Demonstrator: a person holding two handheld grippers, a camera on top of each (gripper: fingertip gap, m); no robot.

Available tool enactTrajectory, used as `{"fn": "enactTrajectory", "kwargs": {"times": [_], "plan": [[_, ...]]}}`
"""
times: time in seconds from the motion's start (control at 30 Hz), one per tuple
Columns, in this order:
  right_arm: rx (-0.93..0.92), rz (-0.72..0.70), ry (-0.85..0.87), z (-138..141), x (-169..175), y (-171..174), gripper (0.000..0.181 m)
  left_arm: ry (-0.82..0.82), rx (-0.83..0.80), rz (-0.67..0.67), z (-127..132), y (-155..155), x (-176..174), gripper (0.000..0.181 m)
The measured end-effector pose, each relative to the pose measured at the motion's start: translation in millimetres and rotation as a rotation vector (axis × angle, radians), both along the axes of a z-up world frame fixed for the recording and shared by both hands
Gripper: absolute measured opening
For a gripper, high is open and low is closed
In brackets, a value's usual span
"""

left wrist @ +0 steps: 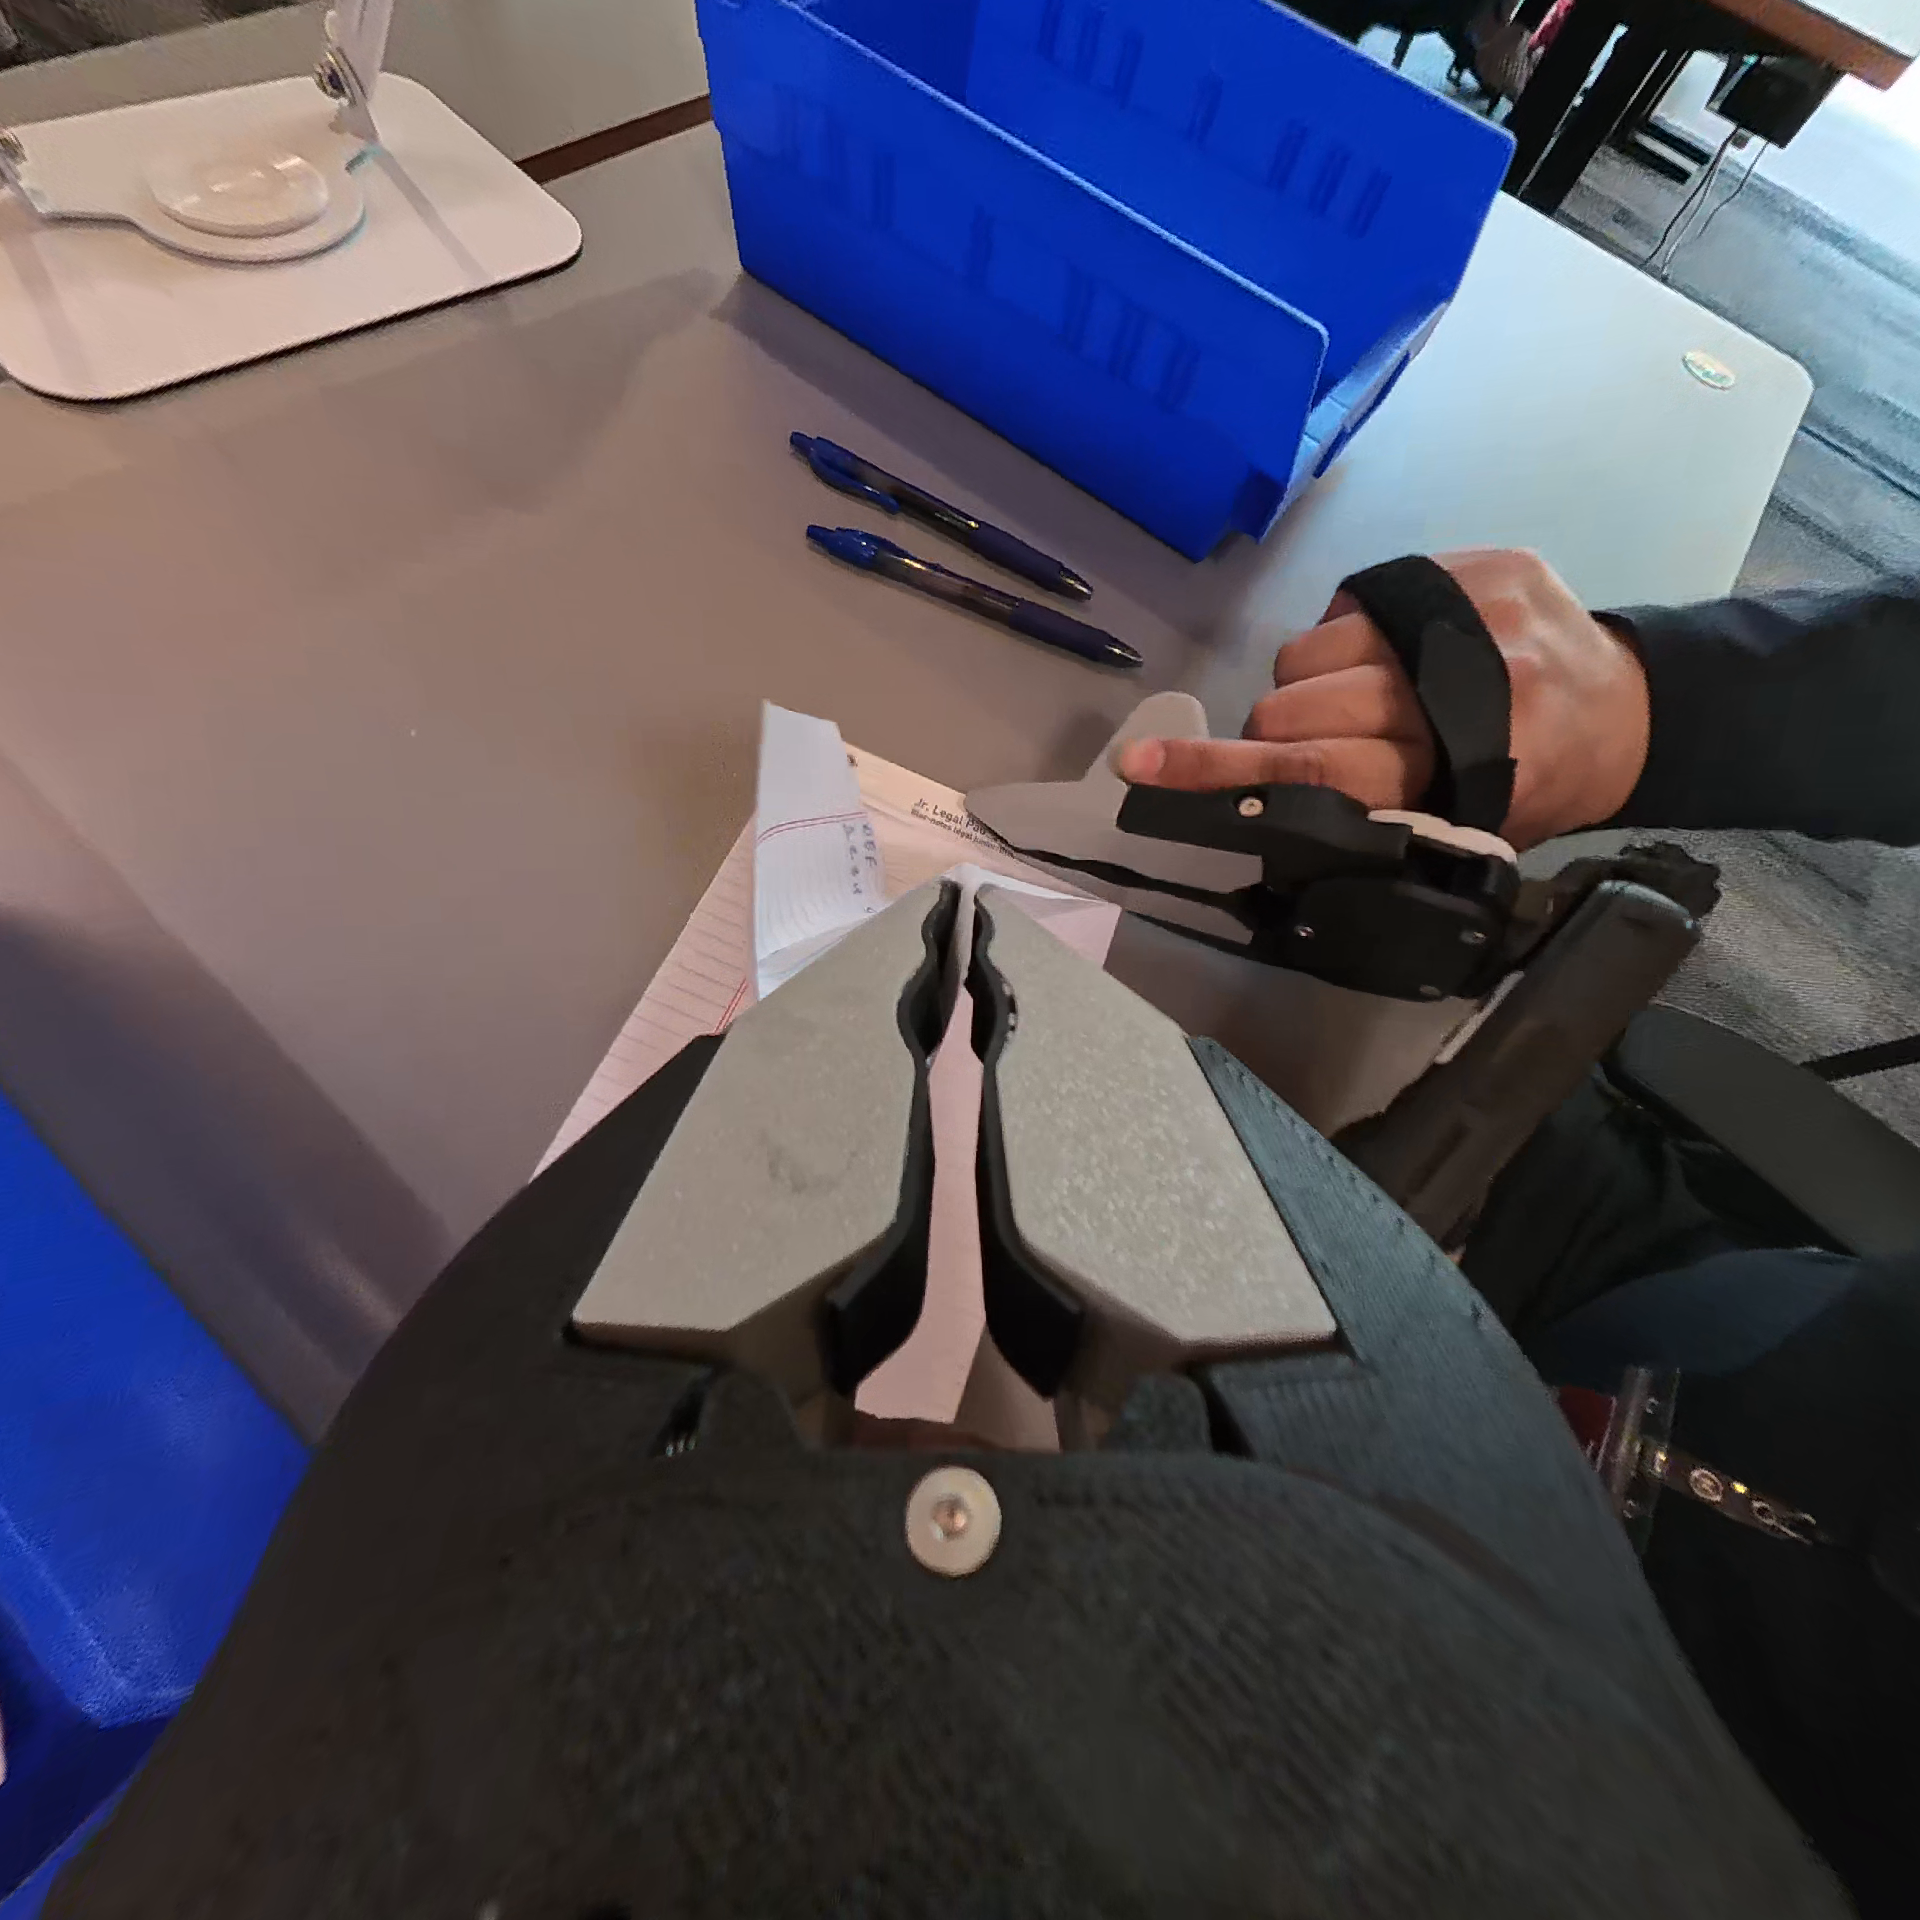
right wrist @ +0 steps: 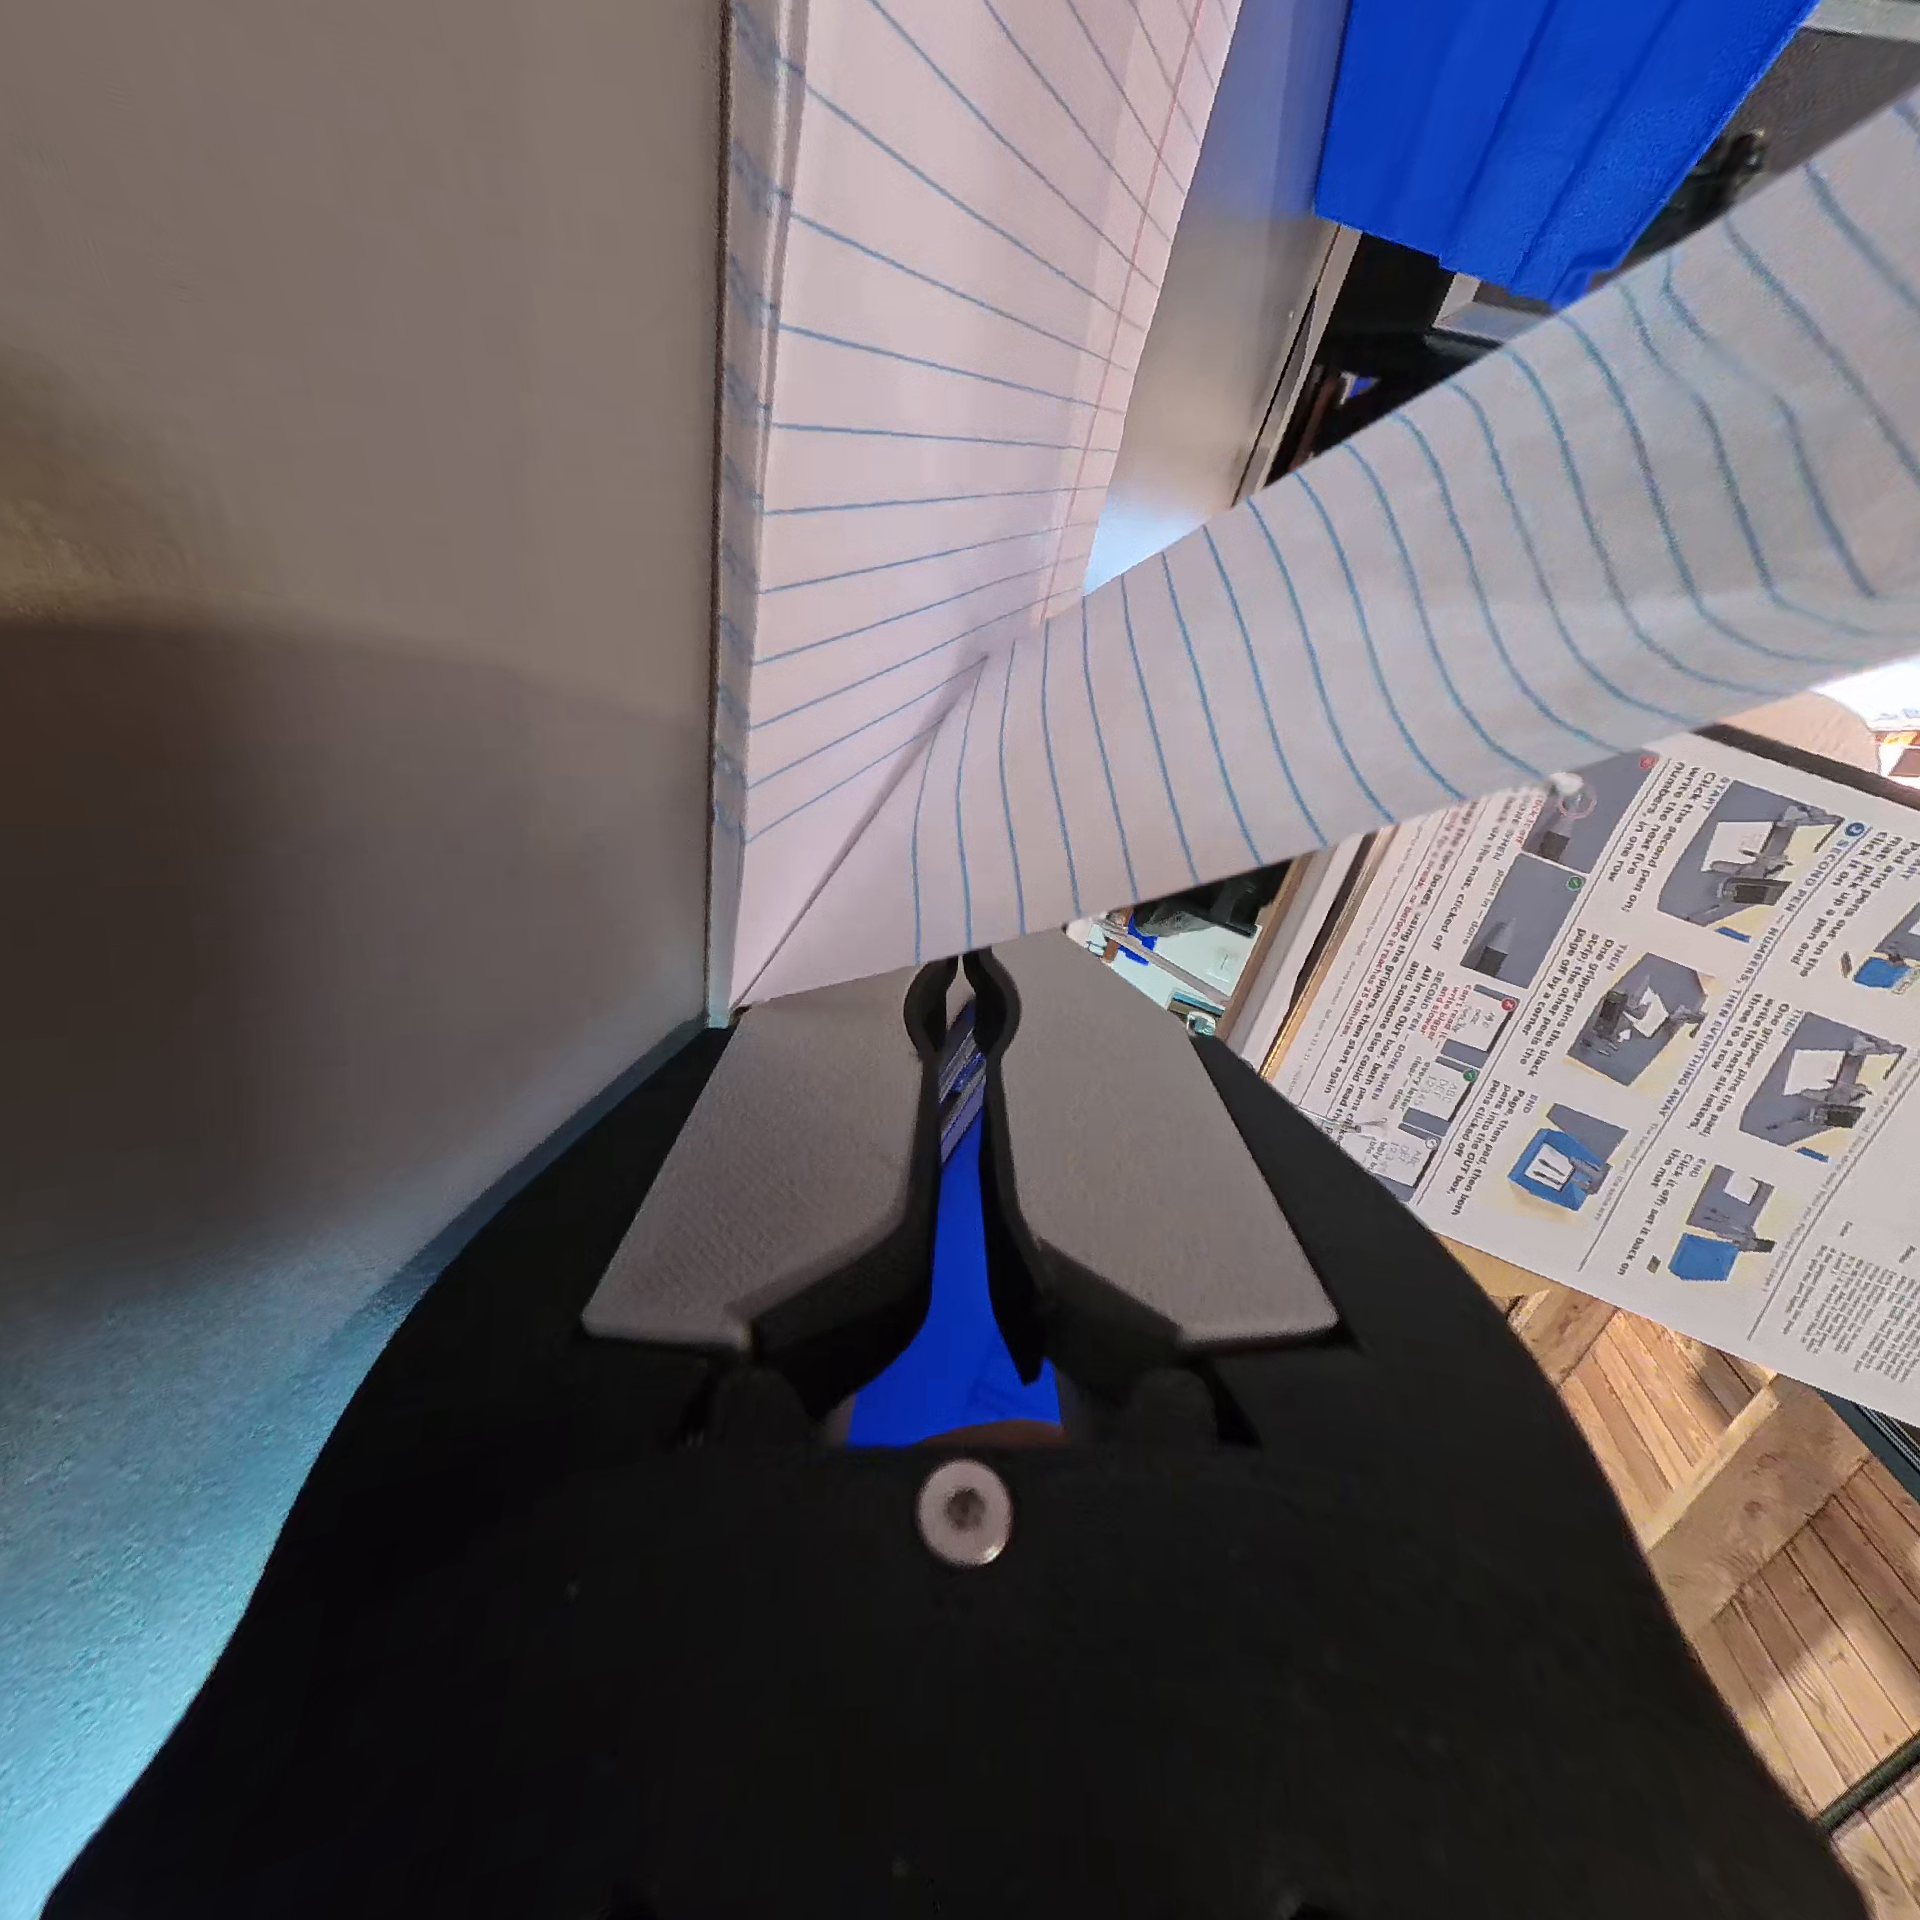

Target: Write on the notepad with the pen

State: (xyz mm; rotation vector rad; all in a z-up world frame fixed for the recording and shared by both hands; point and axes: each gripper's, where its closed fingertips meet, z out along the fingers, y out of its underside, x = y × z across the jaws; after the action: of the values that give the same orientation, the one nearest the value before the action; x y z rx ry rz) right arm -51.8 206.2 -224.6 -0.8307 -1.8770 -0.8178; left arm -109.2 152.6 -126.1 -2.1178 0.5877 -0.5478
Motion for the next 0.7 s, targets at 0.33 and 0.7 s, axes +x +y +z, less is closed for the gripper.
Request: {"fn": "enactTrajectory", "kwargs": {"times": [0.33, 0.7], "plan": [[-0.009, 0.004, 0.036, 2.2, -0.1, 2.3, 0.000, -0.198, 0.106, 0.214, 62.3, 24.4, -69.6, 0.000], [-0.025, -0.021, 0.044, 2.2, -1.1, 5.6, 0.000, -0.144, 0.292, 0.226, 100.6, -14.2, -76.7, 0.000]]}}
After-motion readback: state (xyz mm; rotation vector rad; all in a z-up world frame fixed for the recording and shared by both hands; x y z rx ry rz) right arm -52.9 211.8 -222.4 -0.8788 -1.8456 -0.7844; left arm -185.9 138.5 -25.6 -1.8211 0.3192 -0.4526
